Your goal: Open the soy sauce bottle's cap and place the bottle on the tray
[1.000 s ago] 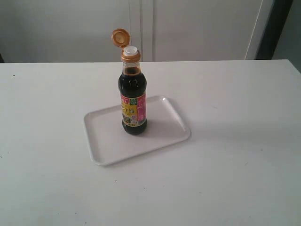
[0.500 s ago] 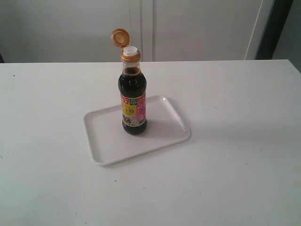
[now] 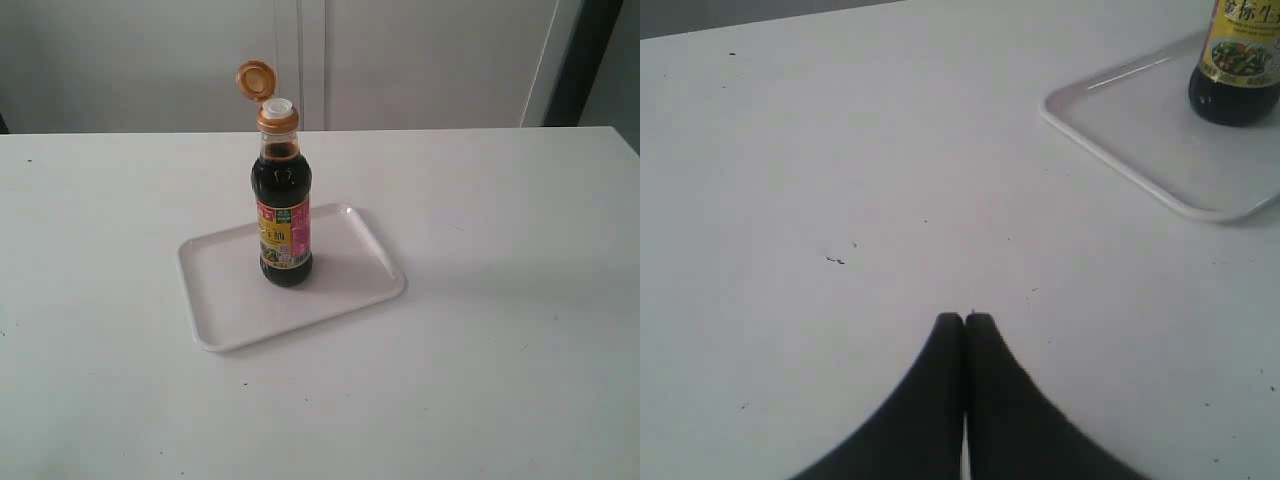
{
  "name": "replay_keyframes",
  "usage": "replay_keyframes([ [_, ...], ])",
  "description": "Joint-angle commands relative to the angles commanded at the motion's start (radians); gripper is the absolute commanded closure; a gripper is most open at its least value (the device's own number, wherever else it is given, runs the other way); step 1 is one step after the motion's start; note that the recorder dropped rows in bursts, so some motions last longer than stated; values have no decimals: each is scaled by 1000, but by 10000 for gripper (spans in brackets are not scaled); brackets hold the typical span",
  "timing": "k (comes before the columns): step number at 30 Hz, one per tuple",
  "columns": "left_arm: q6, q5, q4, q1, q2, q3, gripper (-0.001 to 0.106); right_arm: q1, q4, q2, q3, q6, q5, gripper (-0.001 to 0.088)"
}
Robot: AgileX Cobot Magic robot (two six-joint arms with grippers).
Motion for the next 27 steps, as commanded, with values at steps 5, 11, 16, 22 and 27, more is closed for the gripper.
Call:
replay_keyframes([
  [5, -1, 0, 0, 0, 0, 0, 1053, 0, 0, 0, 0, 0, 2, 868],
  [11, -1, 0, 0, 0, 0, 0, 1053, 0, 0, 0, 0, 0, 2, 868],
  [16, 3, 0, 0, 0, 0, 0, 1053, 0, 0, 0, 0, 0, 2, 868],
  [22, 3, 0, 0, 0, 0, 0, 1053, 0, 0, 0, 0, 0, 0, 868],
  [27, 3, 0, 0, 0, 0, 0, 1053, 0, -11, -7, 0, 14, 1, 868],
])
